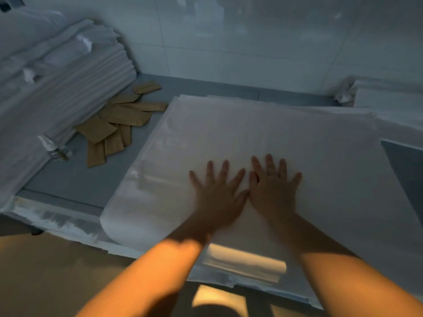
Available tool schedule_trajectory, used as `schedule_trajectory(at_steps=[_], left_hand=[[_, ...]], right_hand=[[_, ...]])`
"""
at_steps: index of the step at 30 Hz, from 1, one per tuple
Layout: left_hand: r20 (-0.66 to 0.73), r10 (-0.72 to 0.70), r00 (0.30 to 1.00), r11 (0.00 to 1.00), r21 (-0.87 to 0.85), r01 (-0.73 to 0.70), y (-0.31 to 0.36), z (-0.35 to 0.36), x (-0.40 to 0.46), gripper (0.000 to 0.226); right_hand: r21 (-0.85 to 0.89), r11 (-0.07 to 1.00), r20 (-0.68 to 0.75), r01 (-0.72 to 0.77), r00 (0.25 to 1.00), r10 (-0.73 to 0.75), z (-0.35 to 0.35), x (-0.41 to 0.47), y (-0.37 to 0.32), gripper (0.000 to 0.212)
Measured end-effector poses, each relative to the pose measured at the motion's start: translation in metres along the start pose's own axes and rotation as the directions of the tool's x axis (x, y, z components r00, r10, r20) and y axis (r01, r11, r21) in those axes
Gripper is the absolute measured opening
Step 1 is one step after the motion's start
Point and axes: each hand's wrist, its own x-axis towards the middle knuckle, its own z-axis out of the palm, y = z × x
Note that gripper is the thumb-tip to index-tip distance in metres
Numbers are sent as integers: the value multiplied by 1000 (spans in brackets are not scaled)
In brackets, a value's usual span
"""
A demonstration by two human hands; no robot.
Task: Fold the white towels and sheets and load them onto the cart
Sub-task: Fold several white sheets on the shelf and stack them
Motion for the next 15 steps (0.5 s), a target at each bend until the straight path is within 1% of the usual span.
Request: schedule_trajectory(at_steps=[1,4,6,10,15], left_hand=[[-11,-34,999,999,-5,34,-12,-3,-1,68],[-24,-222,975,974,-38,221,-63,-7,-4,71],[-3,-288,958,956,-66,287,-85,-9,-10,72],[-9,-281,960,958,-54,280,-87,-11,-13,76],[-22,-299,954,954,-32,299,-92,-8,-5,74]], right_hand=[[15,1000,10,-1,1000,1,-1,0,0,52],[39,999,44,15,999,-17,-5,-1,7,52],[18,1000,60,11,998,-12,-8,-11,25,56],[-44,995,68,-88,993,91,-13,-46,70,62],[-48,995,90,-91,991,95,-14,-38,69,61]])
